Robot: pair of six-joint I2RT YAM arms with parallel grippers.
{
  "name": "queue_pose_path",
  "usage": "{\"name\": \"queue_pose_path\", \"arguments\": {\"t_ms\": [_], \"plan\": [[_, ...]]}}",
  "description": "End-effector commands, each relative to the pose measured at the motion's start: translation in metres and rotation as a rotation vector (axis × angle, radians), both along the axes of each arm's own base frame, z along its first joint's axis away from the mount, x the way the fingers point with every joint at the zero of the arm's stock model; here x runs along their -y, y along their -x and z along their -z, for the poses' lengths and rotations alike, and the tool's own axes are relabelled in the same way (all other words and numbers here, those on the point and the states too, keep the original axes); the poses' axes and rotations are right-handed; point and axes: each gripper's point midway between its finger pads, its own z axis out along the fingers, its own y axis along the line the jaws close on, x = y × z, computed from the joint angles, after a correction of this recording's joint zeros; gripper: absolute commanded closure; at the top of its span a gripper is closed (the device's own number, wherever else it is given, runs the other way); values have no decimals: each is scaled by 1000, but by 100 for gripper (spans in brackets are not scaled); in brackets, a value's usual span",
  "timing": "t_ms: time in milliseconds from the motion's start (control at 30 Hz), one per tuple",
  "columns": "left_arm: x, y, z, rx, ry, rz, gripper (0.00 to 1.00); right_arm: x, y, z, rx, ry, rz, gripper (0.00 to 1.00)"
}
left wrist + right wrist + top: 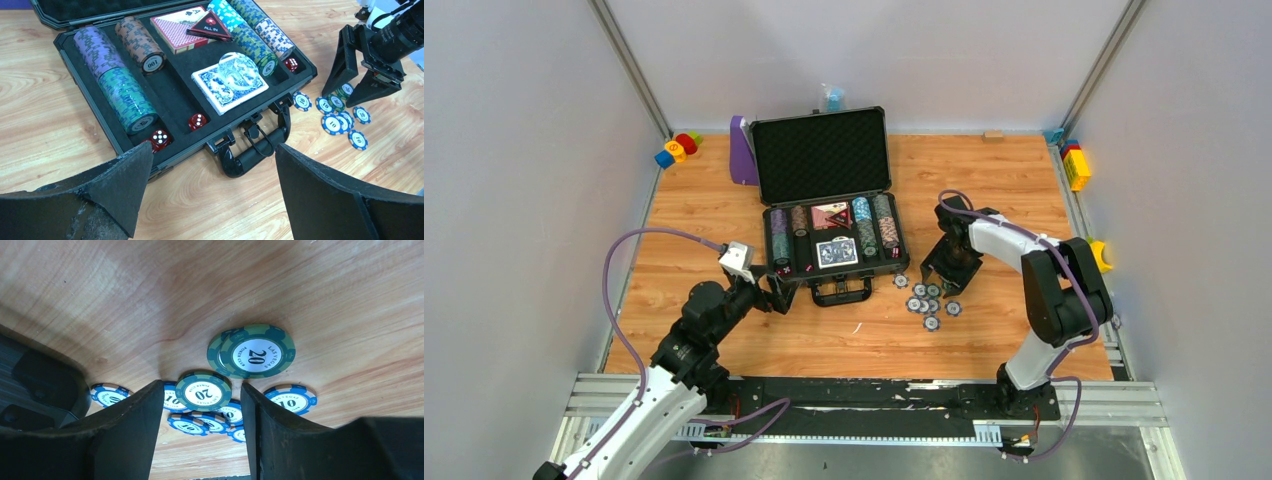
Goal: Pack up texas hold em set
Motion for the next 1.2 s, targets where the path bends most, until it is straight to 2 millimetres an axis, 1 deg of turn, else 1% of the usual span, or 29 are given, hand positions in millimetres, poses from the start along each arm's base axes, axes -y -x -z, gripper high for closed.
{"name": "queue_pose_path", "arguments": {"t_ms": [0,133,367,467,600,733,833,900,933,1033,1167], "plan": [[1,-2,-11,40,15,2,0,-3,-7,-1,9,-2,20,44],[1,-2,-11,39,14,0,0,-4,-5,2,-10,4,8,45],[0,-2,-11,40,15,-4,0,0,4,11,-73,31,-9,46],[-1,-2,-11,41,16,-4,0,-1,6,14,-91,27,-11,50],[-1,-2,-10,37,13,-5,0,-1,6,13,-91,29,-13,54],[-1,-1,-11,39,14,-5,0,-1,4,4,-70,26,-19,58],[-1,-1,-11,39,14,-5,0,1,3,-8,-45,30,-25,60],[-1,-1,-11,39,14,-5,0,1,1,-20,-10,23,-27,60],[-1,-1,-11,38,14,-5,0,6,-3,-25,20,47,-24,60],[-1,-1,-11,39,16,-6,0,9,-7,-39,80,52,-29,60],[-1,-1,-10,37,15,-5,0,9,-12,-54,151,72,-49,60]]}}
